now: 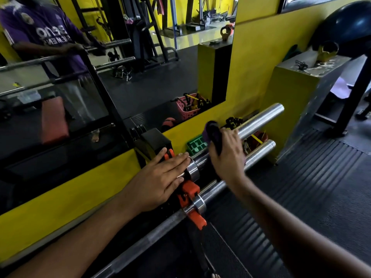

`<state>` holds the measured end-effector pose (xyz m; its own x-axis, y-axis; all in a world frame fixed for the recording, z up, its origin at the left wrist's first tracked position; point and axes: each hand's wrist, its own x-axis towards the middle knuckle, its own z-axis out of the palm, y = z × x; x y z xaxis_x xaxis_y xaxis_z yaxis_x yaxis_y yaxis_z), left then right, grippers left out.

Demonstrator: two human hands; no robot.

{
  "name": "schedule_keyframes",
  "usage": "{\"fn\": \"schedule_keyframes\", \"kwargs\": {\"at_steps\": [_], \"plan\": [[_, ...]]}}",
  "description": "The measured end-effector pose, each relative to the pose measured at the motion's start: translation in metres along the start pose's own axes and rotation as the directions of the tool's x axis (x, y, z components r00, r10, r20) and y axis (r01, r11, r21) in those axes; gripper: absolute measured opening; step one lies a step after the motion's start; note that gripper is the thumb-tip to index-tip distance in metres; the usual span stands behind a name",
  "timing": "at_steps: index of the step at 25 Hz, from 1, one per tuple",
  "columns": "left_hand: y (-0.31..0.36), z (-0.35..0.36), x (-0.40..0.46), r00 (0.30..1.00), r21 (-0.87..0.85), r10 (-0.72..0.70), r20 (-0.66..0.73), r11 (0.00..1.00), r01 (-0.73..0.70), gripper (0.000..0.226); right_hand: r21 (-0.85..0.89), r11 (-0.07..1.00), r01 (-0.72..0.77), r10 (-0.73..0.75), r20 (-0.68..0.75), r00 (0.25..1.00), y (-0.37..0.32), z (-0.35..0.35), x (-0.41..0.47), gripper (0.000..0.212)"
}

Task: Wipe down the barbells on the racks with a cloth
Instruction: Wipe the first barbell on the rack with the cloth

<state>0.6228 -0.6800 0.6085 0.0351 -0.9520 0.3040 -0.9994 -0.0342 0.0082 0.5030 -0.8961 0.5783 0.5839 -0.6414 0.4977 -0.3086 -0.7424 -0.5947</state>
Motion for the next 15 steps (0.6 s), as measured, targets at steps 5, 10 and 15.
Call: {"fn": "schedule_keyframes", "kwargs": {"at_steps": [5,10,15], "plan": [[0.002,-0.003,0.001,0.999,0.006,-0.028,0.035,1.0,0.028,0.057,0.404,0.914,0.02,-0.067,0.103,0.992,-0.026,0.006,-0.053,0.043],[0.02,-0.015,0.011,0.983,-0.184,-0.172,-0.056,0.97,0.159,0.064,0.543,0.793,-0.276,0.159,0.253,0.954,-0.007,-0.059,-0.066,0.023],[0.067,-0.041,0.075,0.969,-0.727,-0.238,0.067,0.654,0.21,0.079,0.782,0.436,-0.445,0.253,0.368,0.895,-0.024,-0.127,-0.057,0.016]]}}
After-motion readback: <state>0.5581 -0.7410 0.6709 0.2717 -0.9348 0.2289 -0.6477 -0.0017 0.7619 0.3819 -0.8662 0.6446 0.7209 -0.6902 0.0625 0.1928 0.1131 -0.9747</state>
